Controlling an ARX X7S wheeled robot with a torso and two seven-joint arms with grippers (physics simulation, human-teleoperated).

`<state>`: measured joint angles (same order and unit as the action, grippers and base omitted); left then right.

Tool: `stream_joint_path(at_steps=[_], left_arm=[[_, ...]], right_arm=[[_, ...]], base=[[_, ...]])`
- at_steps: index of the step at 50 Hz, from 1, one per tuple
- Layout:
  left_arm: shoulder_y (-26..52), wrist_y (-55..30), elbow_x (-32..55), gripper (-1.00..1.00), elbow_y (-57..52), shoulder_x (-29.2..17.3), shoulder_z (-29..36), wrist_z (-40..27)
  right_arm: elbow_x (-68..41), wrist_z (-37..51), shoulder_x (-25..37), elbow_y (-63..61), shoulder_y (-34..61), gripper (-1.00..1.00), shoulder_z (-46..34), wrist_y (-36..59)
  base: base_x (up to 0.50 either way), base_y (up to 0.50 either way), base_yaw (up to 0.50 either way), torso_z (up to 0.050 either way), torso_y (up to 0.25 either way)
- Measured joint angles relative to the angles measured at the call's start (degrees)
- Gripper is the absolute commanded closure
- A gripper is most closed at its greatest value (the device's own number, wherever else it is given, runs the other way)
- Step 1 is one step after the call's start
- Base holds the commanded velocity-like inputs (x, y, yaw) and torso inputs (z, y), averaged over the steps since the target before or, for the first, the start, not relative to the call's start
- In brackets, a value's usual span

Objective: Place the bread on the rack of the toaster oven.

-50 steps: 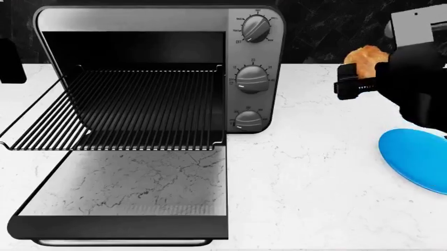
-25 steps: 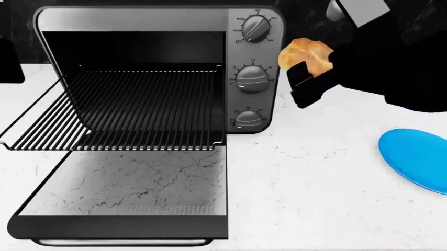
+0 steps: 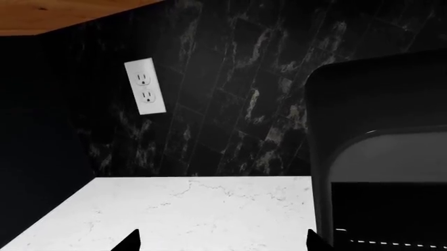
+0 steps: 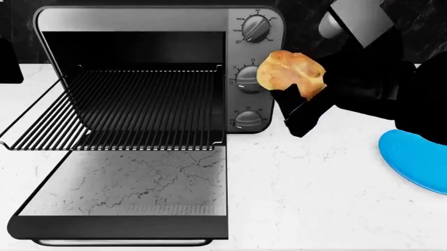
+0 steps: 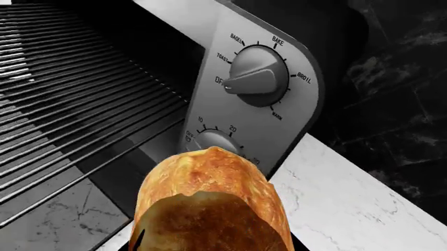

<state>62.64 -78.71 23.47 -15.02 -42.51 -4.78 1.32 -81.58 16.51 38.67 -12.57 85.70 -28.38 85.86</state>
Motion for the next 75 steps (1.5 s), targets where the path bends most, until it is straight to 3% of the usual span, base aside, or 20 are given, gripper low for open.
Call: stream_joint_path(at_steps=[15, 36, 75], left_arm=[[-0.5, -0.1, 0.4, -1.00, -0.2, -0.2, -0.3, -0.1], [-1.7, 0.7, 0.5, -1.00, 0.4, -1.2, -1.0, 0.0], [-2.8, 1.6, 0.8, -1.00, 0.8, -1.6, -1.3, -0.4]], right_arm=[[-1.1, -3.8, -3.8, 0.1, 0.0, 1.00, -1.3, -5.7], [4.6, -9.6, -19.5, 16.3, 9.5, 1.00, -9.9, -7.5], [13.5, -20.1, -30.8, 30.4, 8.0, 1.00, -20.5, -18.3]], base=[[0.00, 0.00, 0.00, 0.000, 0.000], [0.00, 0.00, 0.00, 0.000, 0.000], [0.00, 0.00, 0.00, 0.000, 0.000]])
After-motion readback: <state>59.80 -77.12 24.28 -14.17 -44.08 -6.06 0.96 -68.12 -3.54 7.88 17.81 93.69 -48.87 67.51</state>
